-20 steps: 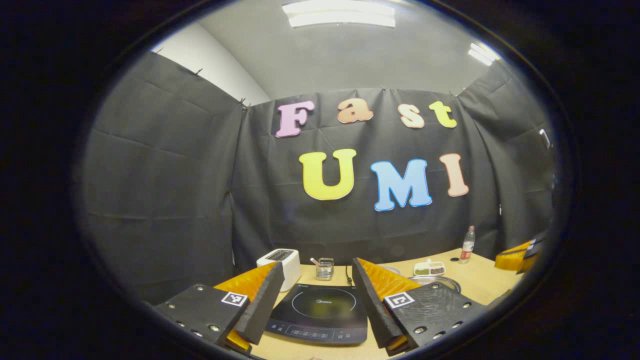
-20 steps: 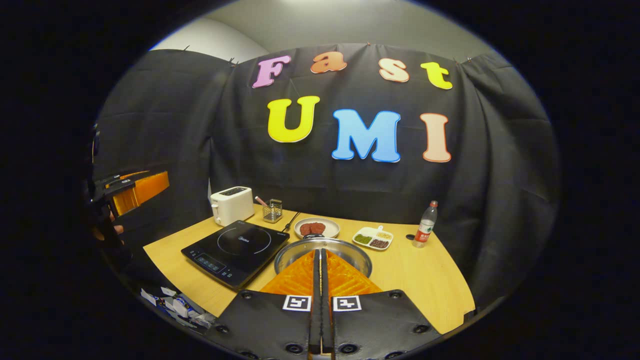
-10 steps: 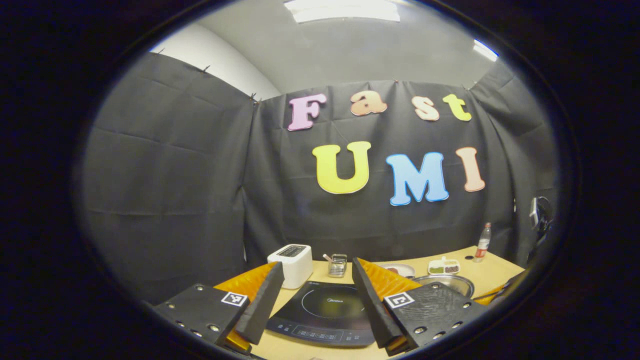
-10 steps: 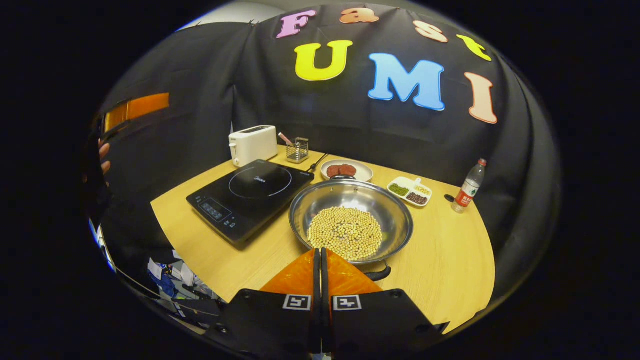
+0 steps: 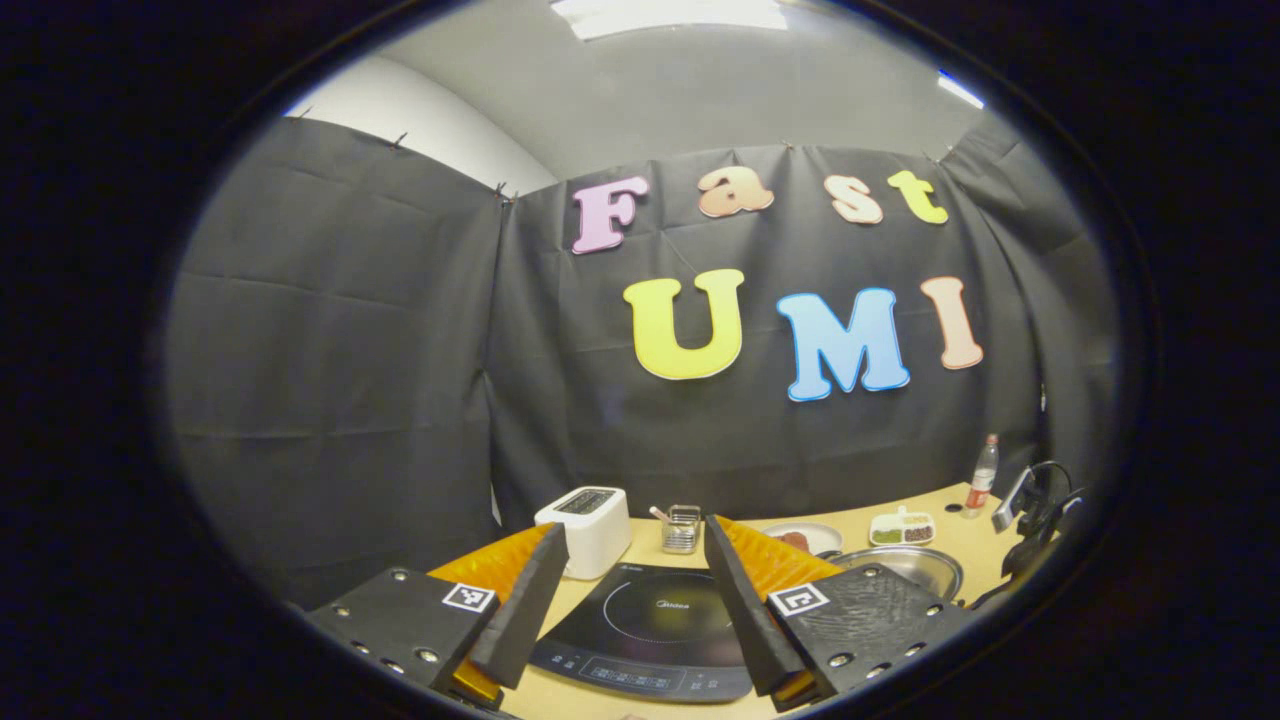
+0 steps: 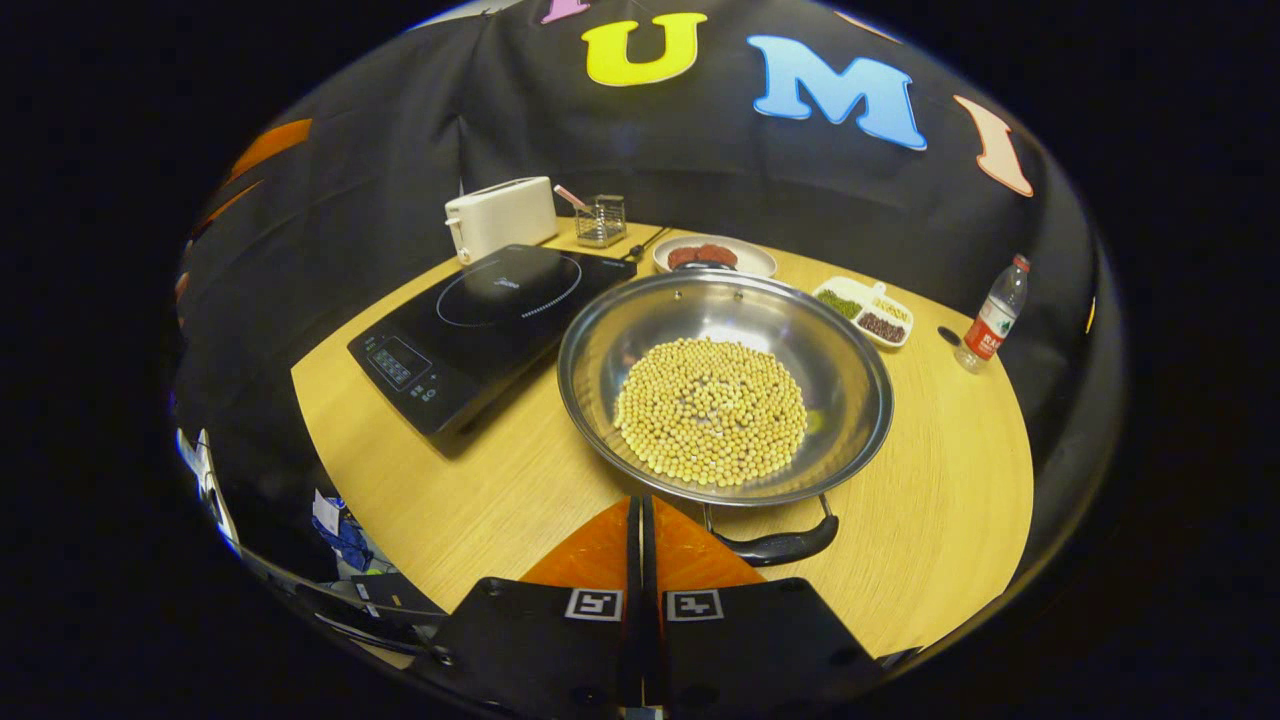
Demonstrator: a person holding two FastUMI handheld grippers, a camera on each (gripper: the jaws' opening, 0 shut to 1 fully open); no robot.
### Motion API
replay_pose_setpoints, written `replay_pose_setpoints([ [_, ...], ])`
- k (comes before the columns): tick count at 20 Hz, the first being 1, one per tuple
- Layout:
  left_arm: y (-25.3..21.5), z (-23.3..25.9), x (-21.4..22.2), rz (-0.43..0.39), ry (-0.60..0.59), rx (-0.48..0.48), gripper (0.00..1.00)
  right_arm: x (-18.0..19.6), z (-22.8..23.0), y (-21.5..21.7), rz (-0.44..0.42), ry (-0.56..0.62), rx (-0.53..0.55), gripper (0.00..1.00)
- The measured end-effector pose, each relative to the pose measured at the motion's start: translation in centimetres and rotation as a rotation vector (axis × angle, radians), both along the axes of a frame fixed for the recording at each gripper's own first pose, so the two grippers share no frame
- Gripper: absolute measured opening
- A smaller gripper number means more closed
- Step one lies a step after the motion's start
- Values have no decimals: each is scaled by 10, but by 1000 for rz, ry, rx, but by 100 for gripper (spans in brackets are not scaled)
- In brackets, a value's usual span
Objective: First push the handle of the pot to place it horizontally, then grasp the pot with both hands and set it on the induction cooktop.
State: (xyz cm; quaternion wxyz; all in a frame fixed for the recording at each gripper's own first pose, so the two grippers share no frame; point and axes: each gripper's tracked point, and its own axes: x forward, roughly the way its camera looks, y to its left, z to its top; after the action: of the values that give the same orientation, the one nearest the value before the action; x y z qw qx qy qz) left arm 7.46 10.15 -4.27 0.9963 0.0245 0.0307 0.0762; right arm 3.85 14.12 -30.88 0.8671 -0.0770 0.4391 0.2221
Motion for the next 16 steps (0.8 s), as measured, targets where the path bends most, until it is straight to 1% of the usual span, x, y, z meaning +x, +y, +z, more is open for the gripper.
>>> replay_pose_setpoints([
  [1, -3, -1, 3, 0, 2, 2, 79, 0, -5, -5, -7, 13, -14, 2],
  [2, -4, -2, 5, -2, 6, 6, 79, 1, -8, -13, -16, 24, -39, 2],
  [6, -13, -8, 13, -9, 16, -4, 79, 3, -7, -21, -45, 52, -27, 2],
  [10, -23, -12, 21, -22, 19, -17, 79, 7, -7, -36, -63, 46, -50, 2],
  [11, -26, -11, 23, -26, 16, -17, 79, 8, -7, -42, -72, 46, -54, 2],
  [12, -29, -10, 24, -31, 14, -19, 79, 10, -6, -48, -85, 47, -56, 0],
  [13, -32, -10, 25, -34, 12, -20, 79, 11, -6, -54, -100, 48, -56, 2],
  [14, -35, -12, 25, -39, 11, -21, 79, 14, -6, -59, -116, 50, -54, 2],
  [15, -39, -11, 26, -43, 11, -20, 79, 17, -5, -64, -130, 51, -53, 0],
  [16, -41, -12, 29, -47, 13, -20, 79, 18, -6, -69, -141, 52, -56, 2],
])
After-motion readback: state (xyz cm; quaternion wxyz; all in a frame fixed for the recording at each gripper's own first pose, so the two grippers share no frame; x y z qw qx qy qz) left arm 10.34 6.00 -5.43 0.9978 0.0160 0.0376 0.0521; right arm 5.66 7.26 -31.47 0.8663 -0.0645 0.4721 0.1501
